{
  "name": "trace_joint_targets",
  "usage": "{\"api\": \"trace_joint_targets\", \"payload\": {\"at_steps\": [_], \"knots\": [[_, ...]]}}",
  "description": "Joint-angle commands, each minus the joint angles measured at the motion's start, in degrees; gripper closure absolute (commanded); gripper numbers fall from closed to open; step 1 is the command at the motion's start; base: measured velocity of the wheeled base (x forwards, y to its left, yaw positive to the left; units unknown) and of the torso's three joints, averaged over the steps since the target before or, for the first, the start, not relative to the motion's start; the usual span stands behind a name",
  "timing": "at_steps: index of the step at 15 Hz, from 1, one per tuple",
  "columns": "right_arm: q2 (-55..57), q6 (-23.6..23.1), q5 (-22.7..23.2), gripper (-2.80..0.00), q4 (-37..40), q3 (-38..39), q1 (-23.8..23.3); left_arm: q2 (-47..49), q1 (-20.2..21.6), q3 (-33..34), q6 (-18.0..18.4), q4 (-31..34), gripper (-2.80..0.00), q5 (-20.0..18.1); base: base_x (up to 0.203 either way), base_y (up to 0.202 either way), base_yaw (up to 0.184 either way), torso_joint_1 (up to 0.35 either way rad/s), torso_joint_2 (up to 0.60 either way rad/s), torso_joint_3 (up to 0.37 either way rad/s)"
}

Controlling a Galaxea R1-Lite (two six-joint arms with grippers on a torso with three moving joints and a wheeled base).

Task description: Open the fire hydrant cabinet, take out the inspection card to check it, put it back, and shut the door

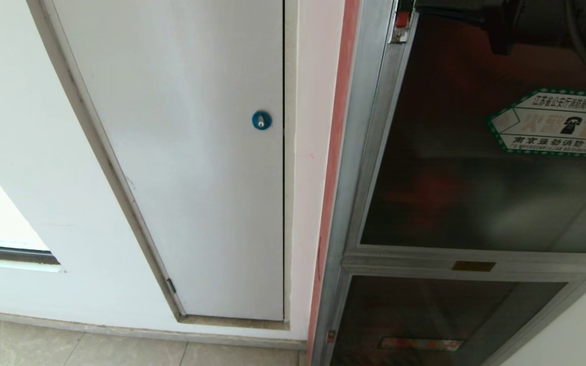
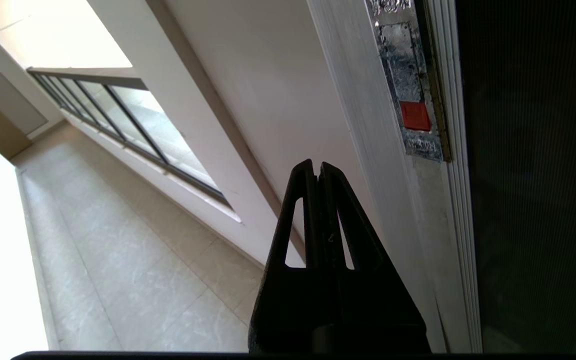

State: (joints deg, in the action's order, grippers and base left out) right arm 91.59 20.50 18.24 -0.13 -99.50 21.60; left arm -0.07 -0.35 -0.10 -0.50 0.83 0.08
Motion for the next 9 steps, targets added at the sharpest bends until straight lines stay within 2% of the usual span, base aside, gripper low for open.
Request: {"api": "trace_joint_targets", "payload": {"at_steps": [1,7,9], "knots": [[1.88,-0.51,-0.55,0.0,0.13,-1.72,0.02,0.07,0.0,0.01,-0.02,-0.03,0.0,0.01,0.0,0.0,0.0,0.0,0.0,0.0],[4.21,-5.05,-7.0,0.0,-0.03,-2.85,1.14,0.07,0.0,0.01,-0.02,0.05,0.0,0.01,0.0,0.0,0.0,0.0,0.0,0.0],[4.52,-5.65,-7.25,0.0,-0.04,-3.33,1.25,0.07,0.0,-0.07,-0.02,0.05,0.0,0.01,0.0,0.0,0.0,0.0,0.0,0.0]]}}
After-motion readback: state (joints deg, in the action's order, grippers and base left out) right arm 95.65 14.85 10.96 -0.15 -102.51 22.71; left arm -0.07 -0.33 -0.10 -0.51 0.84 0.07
